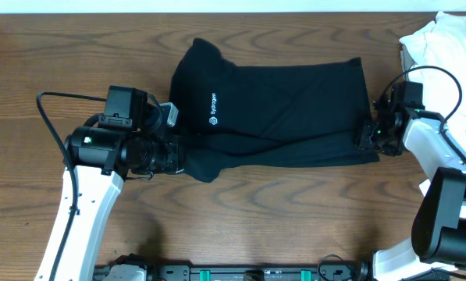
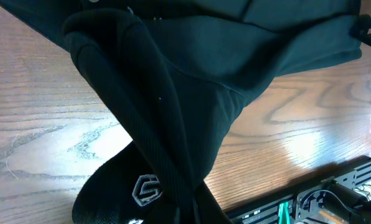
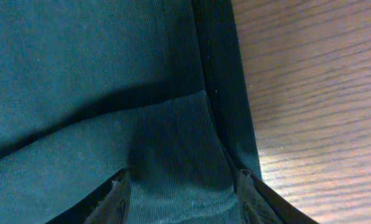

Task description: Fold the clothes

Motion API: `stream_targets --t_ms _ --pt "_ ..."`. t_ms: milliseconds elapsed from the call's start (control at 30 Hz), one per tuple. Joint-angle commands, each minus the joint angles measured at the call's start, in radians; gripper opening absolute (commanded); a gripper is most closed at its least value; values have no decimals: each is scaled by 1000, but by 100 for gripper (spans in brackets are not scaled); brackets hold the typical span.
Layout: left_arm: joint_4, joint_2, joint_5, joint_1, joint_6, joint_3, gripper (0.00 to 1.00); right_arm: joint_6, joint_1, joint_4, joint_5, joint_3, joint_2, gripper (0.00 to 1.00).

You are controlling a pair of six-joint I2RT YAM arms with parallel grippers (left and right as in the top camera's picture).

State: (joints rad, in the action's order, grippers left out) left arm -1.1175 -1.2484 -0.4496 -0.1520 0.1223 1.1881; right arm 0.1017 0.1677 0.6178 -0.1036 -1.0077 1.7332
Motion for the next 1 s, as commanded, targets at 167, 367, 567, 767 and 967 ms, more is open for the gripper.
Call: stream_targets --t_ms 167,367,567,767,967 --pt "0 -4 -11 4 -13 9 6 -6 -6 -64 -10 50 8 54" --pt "0 -4 -10 4 -13 9 6 -6 -6 -80 -10 76 8 42" --pt "0 -4 -10 4 -13 9 6 -5 -6 -98 -7 77 8 1" --pt "11 2 -10 5 -13 11 6 14 -3 -26 -6 21 -37 1" --pt "42 8 -10 18 -14 112 6 13 13 264 -6 -225 -170 1"
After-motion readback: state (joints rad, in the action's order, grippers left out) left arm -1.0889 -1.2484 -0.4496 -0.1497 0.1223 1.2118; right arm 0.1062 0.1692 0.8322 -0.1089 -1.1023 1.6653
